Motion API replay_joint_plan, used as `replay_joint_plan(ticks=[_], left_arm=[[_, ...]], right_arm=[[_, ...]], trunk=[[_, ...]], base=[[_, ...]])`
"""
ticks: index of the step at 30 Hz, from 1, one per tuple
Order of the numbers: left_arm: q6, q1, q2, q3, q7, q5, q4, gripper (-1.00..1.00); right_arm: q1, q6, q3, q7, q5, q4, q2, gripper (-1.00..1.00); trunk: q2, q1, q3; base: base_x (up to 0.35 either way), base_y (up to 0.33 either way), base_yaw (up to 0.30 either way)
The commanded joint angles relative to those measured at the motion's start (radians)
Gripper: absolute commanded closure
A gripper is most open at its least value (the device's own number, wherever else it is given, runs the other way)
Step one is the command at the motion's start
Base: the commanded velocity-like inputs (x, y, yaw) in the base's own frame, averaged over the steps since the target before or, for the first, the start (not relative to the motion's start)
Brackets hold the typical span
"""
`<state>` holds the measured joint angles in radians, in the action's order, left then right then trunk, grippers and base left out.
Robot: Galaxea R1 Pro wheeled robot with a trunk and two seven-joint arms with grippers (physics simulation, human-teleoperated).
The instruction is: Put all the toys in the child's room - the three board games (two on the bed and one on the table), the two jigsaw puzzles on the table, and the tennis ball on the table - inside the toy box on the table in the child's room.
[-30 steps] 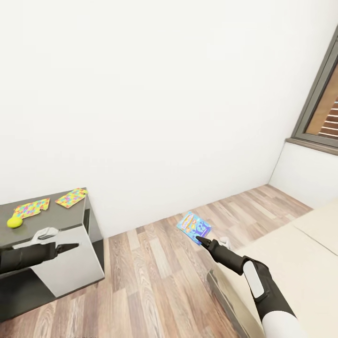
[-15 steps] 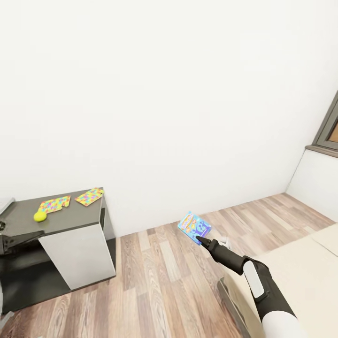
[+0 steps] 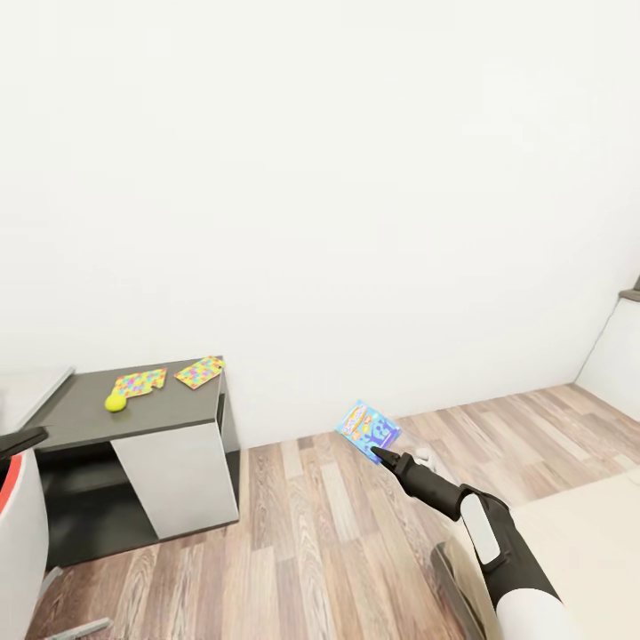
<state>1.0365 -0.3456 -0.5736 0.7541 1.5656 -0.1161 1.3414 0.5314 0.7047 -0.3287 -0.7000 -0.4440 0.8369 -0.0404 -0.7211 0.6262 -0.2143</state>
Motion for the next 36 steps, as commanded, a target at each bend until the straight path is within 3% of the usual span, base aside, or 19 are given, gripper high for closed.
replay_joint_plan(ticks=[1,11,15,20,36], left_arm=[[0.011,-0.001,0.000,0.001,0.005,0.003,0.000,-1.00],[0.011,-0.001,0.001,0.001,0.005,0.004,-0.001,-1.00],[0.011,-0.001,0.001,0.001,0.005,0.004,-0.001,-1.00],[0.011,-0.001,0.001,0.001,0.005,0.004,-0.001,-1.00],[0.011,-0.001,0.001,-0.001,0.005,0.006,-0.001,-1.00]], right_arm=[[0.001,0.007,-0.004,-0.003,-0.004,0.001,-0.001,1.00],[0.001,0.006,-0.002,-0.004,-0.002,0.001,-0.001,1.00],[0.001,-0.022,0.050,-0.002,-0.003,0.001,0.000,1.00],[0.001,-0.049,0.078,-0.001,-0.004,0.001,0.000,1.00],[0.001,-0.057,0.084,-0.001,-0.004,0.001,0.000,1.00]], trunk=[[0.006,-0.004,0.003],[0.076,-0.042,0.047],[0.104,-0.057,0.065],[0.139,-0.077,0.088],[0.251,-0.138,0.154]], base=[[0.000,0.000,0.192],[0.000,0.000,0.191],[0.000,0.000,0.191],[0.000,0.000,0.193],[0.000,0.000,0.233]])
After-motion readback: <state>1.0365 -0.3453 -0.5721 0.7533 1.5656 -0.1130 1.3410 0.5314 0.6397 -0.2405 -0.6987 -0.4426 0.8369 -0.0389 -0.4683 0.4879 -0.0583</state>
